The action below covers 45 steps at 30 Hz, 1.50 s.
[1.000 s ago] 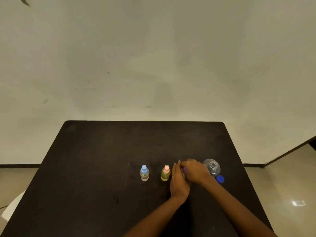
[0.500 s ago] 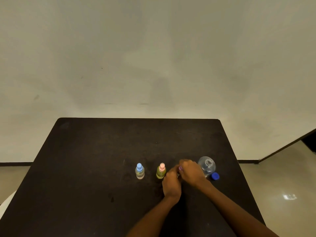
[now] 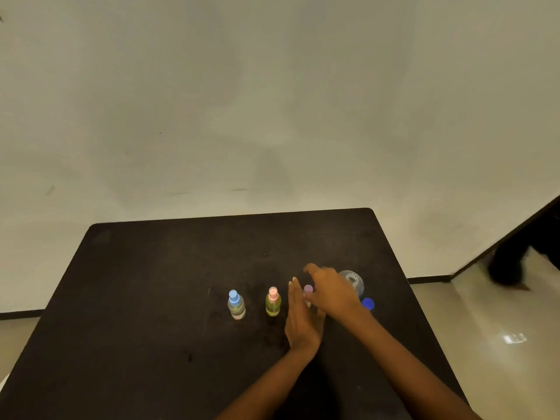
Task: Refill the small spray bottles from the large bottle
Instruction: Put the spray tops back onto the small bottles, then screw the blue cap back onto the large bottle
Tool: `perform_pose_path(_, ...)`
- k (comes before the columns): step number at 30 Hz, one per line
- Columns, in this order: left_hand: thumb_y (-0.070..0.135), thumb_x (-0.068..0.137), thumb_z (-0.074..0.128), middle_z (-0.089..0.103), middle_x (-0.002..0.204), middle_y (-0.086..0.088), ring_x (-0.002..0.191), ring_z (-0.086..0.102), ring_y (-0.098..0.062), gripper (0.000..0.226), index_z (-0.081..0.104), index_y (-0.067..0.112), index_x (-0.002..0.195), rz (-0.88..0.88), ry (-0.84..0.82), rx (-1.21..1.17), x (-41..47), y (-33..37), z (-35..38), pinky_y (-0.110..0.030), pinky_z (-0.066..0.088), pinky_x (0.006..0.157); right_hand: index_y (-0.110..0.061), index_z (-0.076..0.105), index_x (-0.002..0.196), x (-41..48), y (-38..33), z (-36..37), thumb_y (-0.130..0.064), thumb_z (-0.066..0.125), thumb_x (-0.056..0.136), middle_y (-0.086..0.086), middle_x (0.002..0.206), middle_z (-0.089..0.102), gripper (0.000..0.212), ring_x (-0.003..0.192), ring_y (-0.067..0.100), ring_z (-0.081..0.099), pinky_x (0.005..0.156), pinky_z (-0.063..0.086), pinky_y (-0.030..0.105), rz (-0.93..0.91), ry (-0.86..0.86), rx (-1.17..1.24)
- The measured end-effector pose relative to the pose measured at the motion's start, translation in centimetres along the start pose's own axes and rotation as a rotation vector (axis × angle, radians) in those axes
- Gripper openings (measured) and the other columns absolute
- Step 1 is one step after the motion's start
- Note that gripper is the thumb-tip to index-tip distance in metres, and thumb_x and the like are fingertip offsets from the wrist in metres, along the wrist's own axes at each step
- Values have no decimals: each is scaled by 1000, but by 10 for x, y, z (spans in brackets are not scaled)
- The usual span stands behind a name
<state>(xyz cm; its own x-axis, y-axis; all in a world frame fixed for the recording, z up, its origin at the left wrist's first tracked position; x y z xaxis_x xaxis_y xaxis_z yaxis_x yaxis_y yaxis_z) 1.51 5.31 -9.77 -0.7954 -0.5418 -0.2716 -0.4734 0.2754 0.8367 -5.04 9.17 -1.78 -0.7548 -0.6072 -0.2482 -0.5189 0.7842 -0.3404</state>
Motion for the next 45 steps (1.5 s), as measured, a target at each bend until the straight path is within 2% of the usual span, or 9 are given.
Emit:
perform_pose_path(2, 20, 88, 56, 9, 156, 2, 137, 14, -1, 71, 15, 20, 146, 53, 89, -75, -12, 14, 3, -19, 19, 109, -20, 51, 118, -11, 9, -22, -26, 58, 88, 2, 101, 63, 31, 90, 13, 60, 77, 48, 27, -12, 65, 126)
perform_pose_path(4, 10, 84, 58, 14, 155, 1, 141, 9, -9, 70, 23, 22, 144, 160, 180, -67, -16, 26, 4, -31, 16, 117, -21, 58, 108, -20, 23, -40, -27, 59, 87, -6, 89, 60, 21, 82, 8, 58, 74, 47, 23, -3, 173, 232)
perform_pose_path(8, 14, 84, 59, 26, 151, 4, 143, 11, -14, 60, 36, 25, 138, 282, 219, 28, -11, 49, 3, -31, 13, 115, -23, 62, 88, -19, 68, -52, -21, 63, 84, -5, 81, 63, 5, 76, 10, 61, 75, 53, 31, 64, 320, 397)
perform_pose_path(13, 21, 84, 63, 34, 145, 3, 135, 26, -11, 59, 36, 22, 137, 338, 49, -19, -3, 73, 12, -19, 22, 106, -21, 58, 82, -11, 113, -39, -16, 61, 86, 0, 79, 62, 7, 68, 12, 60, 75, 55, 35, 117, 143, 386)
perform_pose_path(21, 18, 69, 78, 36, 143, 0, 131, 36, -16, 88, 27, 24, 141, 190, -57, -64, 10, 61, 37, -28, 30, 108, -18, 60, 82, 3, 159, 4, -16, 60, 84, 5, 87, 65, 3, 86, 19, 63, 81, 52, 34, 194, -47, 310)
perform_pose_path(29, 29, 65, 79, 48, 134, -3, 124, 46, -16, 79, 36, 26, 132, 168, 18, -106, 13, 42, 55, -39, 35, 109, -16, 42, 132, 4, 190, 35, -18, 66, 81, 9, 131, 40, 56, 117, 24, 47, 97, 44, 34, 152, -136, 211)
perform_pose_path(33, 27, 66, 80, 51, 129, 0, 119, 48, -10, 74, 44, 20, 130, 188, 27, -46, 17, 40, 51, -22, 34, 104, -18, 30, 139, 7, 190, 46, -20, 67, 80, 9, 137, 30, 70, 125, 26, 37, 102, 39, 35, 116, -180, 126)
perform_pose_path(39, 25, 67, 80, 52, 127, 0, 117, 49, -11, 71, 46, 18, 129, 230, 38, -9, 20, 40, 48, -25, 37, 105, -19, 29, 139, 10, 185, 57, -22, 65, 80, 8, 137, 28, 70, 124, 25, 32, 98, 41, 35, 53, -175, 6)
perform_pose_path(45, 25, 68, 80, 51, 127, 1, 118, 48, -9, 71, 46, 18, 130, 226, 47, -19, 18, 40, 48, -20, 35, 103, -19, 46, 129, 9, 183, 62, -19, 60, 85, 6, 132, 34, 46, 119, 22, 38, 94, 46, 33, 6, -80, -74)
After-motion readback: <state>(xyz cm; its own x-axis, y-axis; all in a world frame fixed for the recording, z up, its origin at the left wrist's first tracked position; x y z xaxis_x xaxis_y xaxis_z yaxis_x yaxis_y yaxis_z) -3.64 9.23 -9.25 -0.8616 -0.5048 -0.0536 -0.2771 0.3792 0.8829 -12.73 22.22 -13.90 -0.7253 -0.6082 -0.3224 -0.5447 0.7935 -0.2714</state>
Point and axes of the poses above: each hand's wrist, its own x-axis towards the middle knuckle, its own z-axis out of the palm, y = z × x, the point moved 1 cm from there along x, towards the middle knuckle
